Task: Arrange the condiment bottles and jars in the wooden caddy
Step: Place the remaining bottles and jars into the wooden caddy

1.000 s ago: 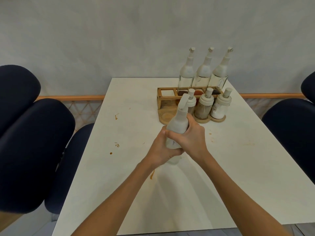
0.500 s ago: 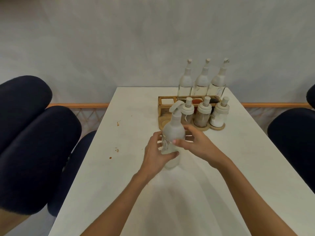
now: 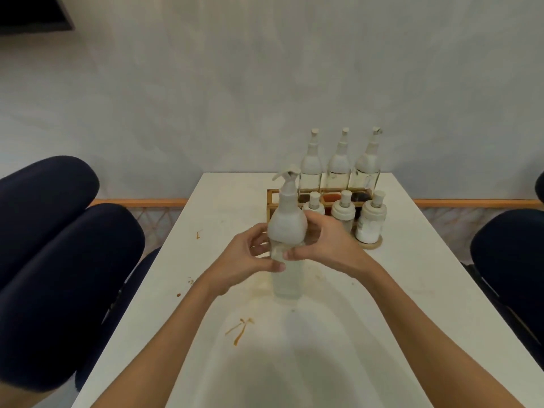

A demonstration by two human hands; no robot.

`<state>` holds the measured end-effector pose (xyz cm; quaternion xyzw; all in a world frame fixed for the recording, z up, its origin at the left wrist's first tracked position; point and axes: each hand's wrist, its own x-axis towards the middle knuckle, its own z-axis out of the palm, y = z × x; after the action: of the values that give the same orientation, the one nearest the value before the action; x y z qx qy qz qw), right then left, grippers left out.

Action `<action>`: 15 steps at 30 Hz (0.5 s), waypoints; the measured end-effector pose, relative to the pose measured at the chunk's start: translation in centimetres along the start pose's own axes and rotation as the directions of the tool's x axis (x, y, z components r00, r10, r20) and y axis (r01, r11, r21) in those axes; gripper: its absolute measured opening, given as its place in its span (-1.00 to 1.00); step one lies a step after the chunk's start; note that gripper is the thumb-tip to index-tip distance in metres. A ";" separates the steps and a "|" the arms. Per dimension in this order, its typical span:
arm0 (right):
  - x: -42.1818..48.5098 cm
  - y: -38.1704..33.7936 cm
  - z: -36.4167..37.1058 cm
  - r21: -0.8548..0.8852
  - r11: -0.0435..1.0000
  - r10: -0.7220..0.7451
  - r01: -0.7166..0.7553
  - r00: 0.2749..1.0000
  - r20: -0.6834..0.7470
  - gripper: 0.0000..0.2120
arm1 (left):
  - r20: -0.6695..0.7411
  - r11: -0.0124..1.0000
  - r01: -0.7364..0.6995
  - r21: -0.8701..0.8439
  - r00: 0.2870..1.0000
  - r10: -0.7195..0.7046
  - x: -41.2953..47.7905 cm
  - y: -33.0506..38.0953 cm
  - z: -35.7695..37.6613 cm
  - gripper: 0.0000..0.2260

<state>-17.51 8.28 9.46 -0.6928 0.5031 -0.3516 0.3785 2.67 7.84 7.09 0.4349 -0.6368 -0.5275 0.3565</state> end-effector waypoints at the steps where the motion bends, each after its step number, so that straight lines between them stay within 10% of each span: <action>1: 0.7 -0.4 -0.3 -0.039 0.999 -0.012 0.010 0.999 -0.047 -0.33 | -0.025 1.000 -0.022 -0.016 0.999 0.022 0.5 0.3 -0.1 -0.43; 10: 9.7 -4.3 -1.2 -0.191 0.981 -0.057 -0.023 0.914 -0.403 -0.41 | -0.251 0.953 -0.163 0.255 0.941 0.228 9.5 2.9 -0.3 -0.11; 15: 15.3 -4.6 -1.8 -0.216 0.975 -0.054 -0.044 0.902 -0.429 -0.36 | -0.308 0.946 -0.198 0.258 0.911 0.274 15.9 3.7 -2.9 -0.32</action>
<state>-13.36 -5.84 15.97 -0.6363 0.6087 -0.4395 0.1774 -1.15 -7.76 11.21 0.4756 -0.6685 -0.3233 0.4717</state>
